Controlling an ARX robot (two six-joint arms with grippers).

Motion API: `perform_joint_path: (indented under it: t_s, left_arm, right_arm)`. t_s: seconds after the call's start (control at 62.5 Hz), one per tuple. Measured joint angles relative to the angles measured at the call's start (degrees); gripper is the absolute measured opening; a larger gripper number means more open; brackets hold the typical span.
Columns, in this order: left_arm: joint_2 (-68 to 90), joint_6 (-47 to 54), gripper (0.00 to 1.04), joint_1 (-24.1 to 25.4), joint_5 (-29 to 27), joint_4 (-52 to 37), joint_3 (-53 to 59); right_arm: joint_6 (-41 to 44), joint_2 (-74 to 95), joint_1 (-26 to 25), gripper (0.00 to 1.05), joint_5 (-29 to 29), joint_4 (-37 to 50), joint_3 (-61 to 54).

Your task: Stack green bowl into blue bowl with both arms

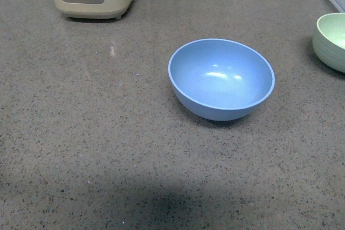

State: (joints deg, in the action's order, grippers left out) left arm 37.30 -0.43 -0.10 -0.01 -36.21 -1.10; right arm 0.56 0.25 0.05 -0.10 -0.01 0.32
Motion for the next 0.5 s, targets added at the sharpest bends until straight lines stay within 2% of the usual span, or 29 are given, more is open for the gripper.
perform_joint_path:
  t_s: [0.496]
  left_arm:
    - [-16.6,0.0,0.04,0.0,0.0,15.4,0.0]
  right_arm:
    - [0.0,0.0,0.0,0.95,0.0,0.0,0.0]
